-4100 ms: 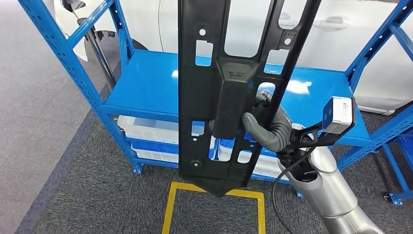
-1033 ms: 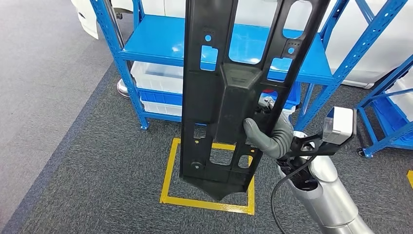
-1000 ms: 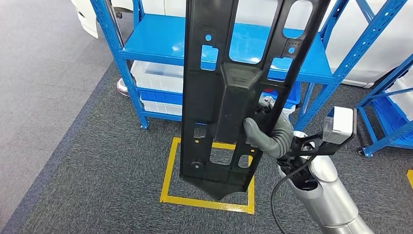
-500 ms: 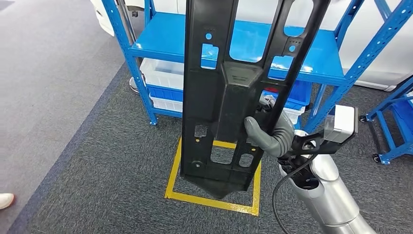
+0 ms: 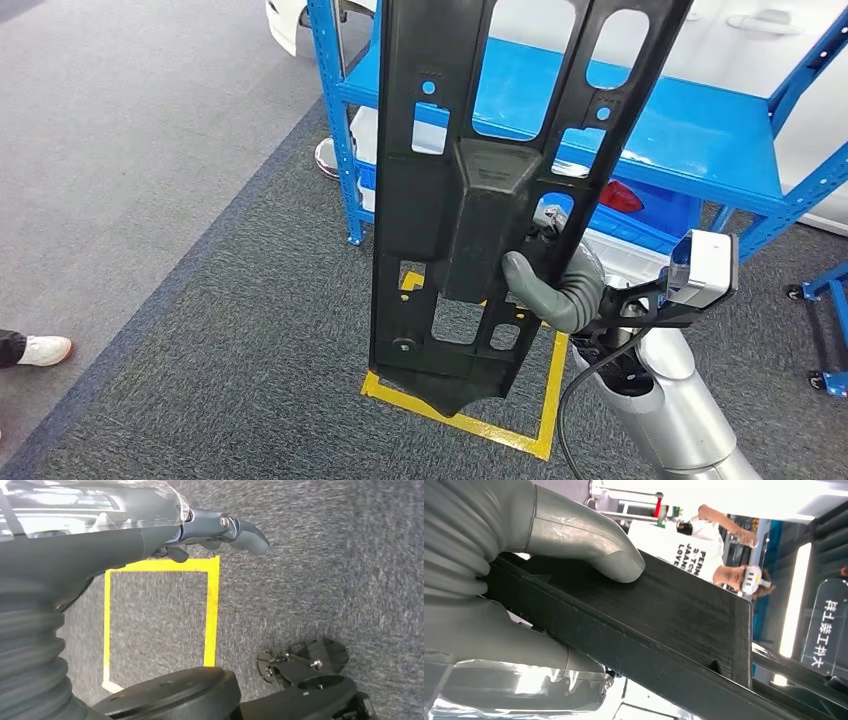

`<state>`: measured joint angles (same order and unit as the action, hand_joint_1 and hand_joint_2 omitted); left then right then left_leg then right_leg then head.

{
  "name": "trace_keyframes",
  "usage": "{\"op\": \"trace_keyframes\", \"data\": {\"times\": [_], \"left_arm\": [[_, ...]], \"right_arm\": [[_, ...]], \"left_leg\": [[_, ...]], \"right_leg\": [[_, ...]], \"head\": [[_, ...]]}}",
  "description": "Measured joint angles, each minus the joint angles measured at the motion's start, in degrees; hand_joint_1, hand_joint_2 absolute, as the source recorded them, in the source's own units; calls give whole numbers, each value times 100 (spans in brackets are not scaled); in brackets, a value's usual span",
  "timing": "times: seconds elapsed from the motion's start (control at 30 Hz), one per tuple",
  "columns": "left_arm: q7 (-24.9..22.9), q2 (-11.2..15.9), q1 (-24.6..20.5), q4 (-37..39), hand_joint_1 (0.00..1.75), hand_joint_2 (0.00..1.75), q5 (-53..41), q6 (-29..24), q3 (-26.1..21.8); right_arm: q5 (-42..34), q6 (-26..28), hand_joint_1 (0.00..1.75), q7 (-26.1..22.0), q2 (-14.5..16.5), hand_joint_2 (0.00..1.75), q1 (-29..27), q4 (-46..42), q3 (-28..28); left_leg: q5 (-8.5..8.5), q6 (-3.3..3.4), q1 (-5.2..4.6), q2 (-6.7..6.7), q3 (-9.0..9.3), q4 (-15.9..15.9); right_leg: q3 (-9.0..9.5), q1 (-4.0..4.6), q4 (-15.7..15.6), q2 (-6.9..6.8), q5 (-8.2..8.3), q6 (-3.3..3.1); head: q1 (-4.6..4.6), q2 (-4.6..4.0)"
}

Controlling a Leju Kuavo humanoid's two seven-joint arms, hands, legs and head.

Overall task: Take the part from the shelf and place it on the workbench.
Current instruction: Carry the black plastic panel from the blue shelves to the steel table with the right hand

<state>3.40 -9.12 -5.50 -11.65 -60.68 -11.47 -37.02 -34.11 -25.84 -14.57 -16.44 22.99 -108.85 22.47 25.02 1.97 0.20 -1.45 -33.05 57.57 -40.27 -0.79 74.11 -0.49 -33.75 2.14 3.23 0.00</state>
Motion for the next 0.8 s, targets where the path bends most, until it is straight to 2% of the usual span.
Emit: {"op": "trace_keyframes", "data": {"times": [0.03,0.07,0.1,0.13,0.17,0.2,0.23,0.27,0.3,0.33,0.37,0.43,0.47,0.5,0.53,0.57,0.6,0.67,0.7,0.73,0.8], "left_arm": [[4,-3,0,0,0,175,3,0,-1],[6,-8,-2,0,0,175,3,0,-1],[5,-14,-4,0,0,175,3,0,-1],[1,-24,-5,0,0,175,3,0,-1],[-7,-32,-12,0,0,175,4,-1,-1],[-14,-37,-18,0,0,175,5,-2,-2],[-20,-40,-23,0,0,175,9,-3,-2],[-24,-39,-29,0,0,175,12,-4,-3],[-25,-37,-28,0,0,175,15,-5,-3],[-29,-36,-26,0,0,175,17,-6,-3],[-34,-34,-24,0,0,175,17,-7,-3],[-41,-32,-33,0,0,175,19,-8,-4],[-40,-32,-45,0,0,175,21,-7,-4],[-40,-32,-58,0,0,175,22,-8,-5],[-43,-32,-65,0,0,175,21,-8,-5],[-49,-32,-61,0,0,175,20,-10,-5],[-56,-31,-50,0,0,175,20,-17,-5],[-71,-30,-9,0,0,175,26,-34,-6],[-72,-29,9,0,0,175,33,-43,-7],[-71,-29,26,0,0,175,38,-48,-8],[-62,-29,40,0,0,175,36,-51,-9]], "right_arm": [[-1,-2,175,-1,0,175,-4,4,-6],[-2,-3,175,-2,0,175,-4,7,-11],[-3,-4,175,-3,0,175,-1,8,-19],[-5,-5,175,-4,0,175,1,8,-30],[-8,-6,175,-5,0,175,3,8,-42],[-10,-12,175,-6,0,175,5,10,-52],[-14,-21,175,-8,0,175,8,12,-60],[-18,-34,175,-10,0,175,14,13,-64],[-21,-49,175,-11,0,175,22,15,-67],[-25,-62,175,-12,2,175,30,17,-69],[-29,-72,175,-16,4,175,39,19,-71],[-33,-87,175,-16,10,175,46,23,-74],[-34,-94,175,-13,12,175,46,26,-75],[-34,-101,175,-2,16,175,44,30,-77],[-34,-105,175,11,21,175,42,34,-77],[-34,-111,175,21,28,175,42,38,-77],[-36,-117,175,33,37,175,44,39,-77],[-47,-135,175,55,52,175,51,39,-80],[-55,-142,175,67,58,175,55,39,-84],[-63,-146,175,80,63,175,60,40,-88],[-77,-136,175,107,72,175,71,40,-94]], "left_leg": [[-2,2,-4,-70,-2,8],[-1,-1,-5,-144,2,19],[3,-7,-4,-220,9,31],[7,-20,-4,-288,7,44],[9,-43,-2,-354,-9,62],[2,-75,7,-416,-40,74],[-11,-115,21,-478,-75,75],[-28,-157,34,-545,-102,68],[-32,-195,40,-553,-118,65],[0,-226,28,-466,-141,105],[89,-253,14,-320,-201,238],[427,-295,-2,4,-482,849],[598,-314,3,71,-658,1234],[694,-328,6,100,-780,1521],[687,-335,8,116,-807,1620],[574,-333,9,132,-717,1490],[386,-319,8,177,-519,1145],[112,-254,-32,400,-89,347],[54,-212,-56,488,29,96],[55,-173,-79,527,63,-8],[26,-102,-79,411,37,-35]], "right_leg": [[-30,1,41,15,67,-7],[57,0,-160,38,241,-22],[232,-1,-543,112,477,-44],[416,-10,-935,260,657,-69],[562,-18,-1270,398,778,-88],[638,-19,-1463,504,822,-101],[655,-16,-1523,543,802,-110],[656,-8,-1557,488,806,-120],[668,-16,-1581,410,816,-143],[694,-26,-1621,336,829,-174],[720,-37,-1662,256,842,-208],[748,-31,-1699,91,846,-254],[747,-21,-1696,2,841,-264],[745,-13,-1694,-87,836,-267],[745,-7,-1692,-173,831,-267],[750,-2,-1690,-250,824,-265],[762,4,-1688,-318,815,-259],[783,27,-1680,-432,793,-233],[785,43,-1674,-487,787,-211],[781,57,-1669,-545,785,-188],[781,66,-1666,-647,774,-133]], "head": [[0,0],[0,0],[0,0],[0,0],[0,0],[1,0],[1,0],[1,0],[1,0],[1,0],[2,0],[4,0],[4,0],[4,0],[4,0],[4,0],[4,0],[4,0],[4,0],[4,0],[4,0]]}}
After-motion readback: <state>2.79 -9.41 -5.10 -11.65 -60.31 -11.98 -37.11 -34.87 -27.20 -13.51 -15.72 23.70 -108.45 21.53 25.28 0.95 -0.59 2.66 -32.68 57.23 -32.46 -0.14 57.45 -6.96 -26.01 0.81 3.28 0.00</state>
